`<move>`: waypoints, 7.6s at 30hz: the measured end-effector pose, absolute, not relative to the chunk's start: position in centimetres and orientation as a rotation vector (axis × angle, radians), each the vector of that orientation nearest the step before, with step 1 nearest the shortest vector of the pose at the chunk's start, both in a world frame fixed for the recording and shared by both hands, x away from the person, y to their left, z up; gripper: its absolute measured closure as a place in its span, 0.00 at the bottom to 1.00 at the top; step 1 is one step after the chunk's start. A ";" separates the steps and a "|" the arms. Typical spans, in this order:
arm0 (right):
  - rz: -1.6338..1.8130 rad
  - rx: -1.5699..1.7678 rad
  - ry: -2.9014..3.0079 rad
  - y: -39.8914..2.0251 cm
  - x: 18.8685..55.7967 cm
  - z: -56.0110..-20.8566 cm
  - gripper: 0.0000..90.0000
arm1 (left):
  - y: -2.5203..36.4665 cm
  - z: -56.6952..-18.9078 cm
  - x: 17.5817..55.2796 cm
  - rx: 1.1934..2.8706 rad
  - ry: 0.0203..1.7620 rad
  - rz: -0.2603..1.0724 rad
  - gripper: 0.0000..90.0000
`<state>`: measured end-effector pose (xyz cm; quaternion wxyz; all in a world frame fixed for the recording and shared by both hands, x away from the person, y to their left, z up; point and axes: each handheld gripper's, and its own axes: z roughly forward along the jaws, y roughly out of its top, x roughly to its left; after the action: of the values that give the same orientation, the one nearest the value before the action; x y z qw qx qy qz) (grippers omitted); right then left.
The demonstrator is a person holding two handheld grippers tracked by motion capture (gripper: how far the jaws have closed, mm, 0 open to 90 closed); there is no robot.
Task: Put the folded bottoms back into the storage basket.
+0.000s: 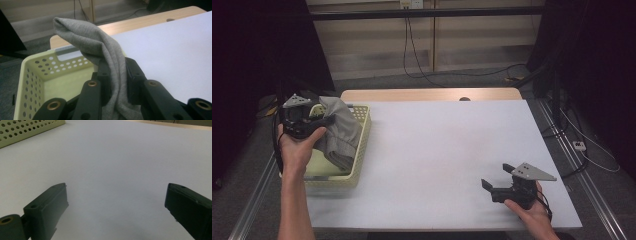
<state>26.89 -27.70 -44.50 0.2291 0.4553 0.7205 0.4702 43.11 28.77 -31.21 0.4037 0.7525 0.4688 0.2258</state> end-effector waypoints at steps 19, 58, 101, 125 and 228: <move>1.292 1.251 1.991 -27.7 26.9 -44.5 0.05 | 31.5 -31.9 43.1 1.905 1.277 0.636 0.84; 1.288 1.237 2.012 -27.5 26.9 -44.6 0.05 | 32.5 -36.5 45.1 2.007 1.427 0.531 0.83; 1.290 1.242 2.007 -27.6 26.8 -44.6 0.05 | 33.7 -36.7 45.0 1.884 1.535 0.591 0.69; 1.290 1.246 2.014 -27.5 26.9 -44.6 0.05 | 32.8 -40.8 47.4 2.055 1.744 0.568 1.00; 1.290 1.284 1.986 -28.1 26.9 -44.6 0.05 | 31.1 -37.8 45.8 1.854 1.286 0.682 0.08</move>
<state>26.90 -28.12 -44.63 0.2219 0.4649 0.7188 0.4668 45.80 31.07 -37.75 0.3824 0.7268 0.5041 0.2672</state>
